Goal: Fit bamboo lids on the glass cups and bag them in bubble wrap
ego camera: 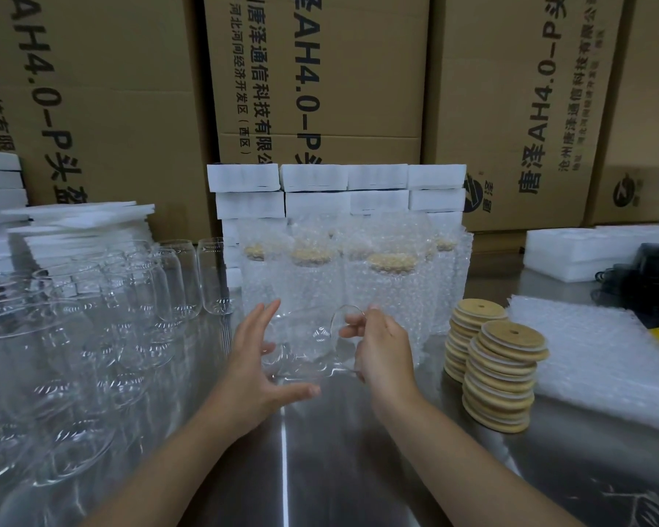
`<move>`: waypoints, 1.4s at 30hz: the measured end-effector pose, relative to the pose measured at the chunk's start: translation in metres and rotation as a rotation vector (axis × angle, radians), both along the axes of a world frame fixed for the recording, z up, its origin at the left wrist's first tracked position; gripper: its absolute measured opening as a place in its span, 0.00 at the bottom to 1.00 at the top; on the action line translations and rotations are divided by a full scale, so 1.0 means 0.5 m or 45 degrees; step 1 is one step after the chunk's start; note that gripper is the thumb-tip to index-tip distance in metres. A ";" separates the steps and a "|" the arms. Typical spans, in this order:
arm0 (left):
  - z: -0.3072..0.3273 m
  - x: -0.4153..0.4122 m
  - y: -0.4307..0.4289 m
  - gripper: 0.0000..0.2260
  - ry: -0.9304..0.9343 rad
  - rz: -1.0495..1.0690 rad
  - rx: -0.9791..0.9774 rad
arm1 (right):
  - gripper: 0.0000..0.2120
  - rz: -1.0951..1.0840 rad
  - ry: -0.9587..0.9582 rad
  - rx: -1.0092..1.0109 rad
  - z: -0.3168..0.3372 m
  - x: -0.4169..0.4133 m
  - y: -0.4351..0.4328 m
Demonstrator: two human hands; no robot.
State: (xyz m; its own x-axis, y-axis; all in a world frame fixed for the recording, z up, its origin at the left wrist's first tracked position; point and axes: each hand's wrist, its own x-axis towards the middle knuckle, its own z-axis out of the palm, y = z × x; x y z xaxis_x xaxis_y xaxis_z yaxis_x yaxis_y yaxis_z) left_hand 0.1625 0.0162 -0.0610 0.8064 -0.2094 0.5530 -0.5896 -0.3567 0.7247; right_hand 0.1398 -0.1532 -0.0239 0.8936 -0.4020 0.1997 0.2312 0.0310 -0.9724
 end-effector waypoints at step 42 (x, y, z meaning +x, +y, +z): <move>0.015 -0.039 -0.062 0.30 0.759 -0.397 -0.387 | 0.39 0.382 -0.294 0.140 0.010 -0.014 0.017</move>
State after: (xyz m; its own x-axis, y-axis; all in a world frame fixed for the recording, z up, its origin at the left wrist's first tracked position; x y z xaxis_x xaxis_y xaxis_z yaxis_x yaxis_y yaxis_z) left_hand 0.1430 -0.0148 -0.0536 0.9162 -0.3855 0.1096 -0.1058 0.0310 0.9939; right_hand 0.1326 -0.1444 -0.0187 0.9114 -0.1600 0.3791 0.4080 0.2315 -0.8831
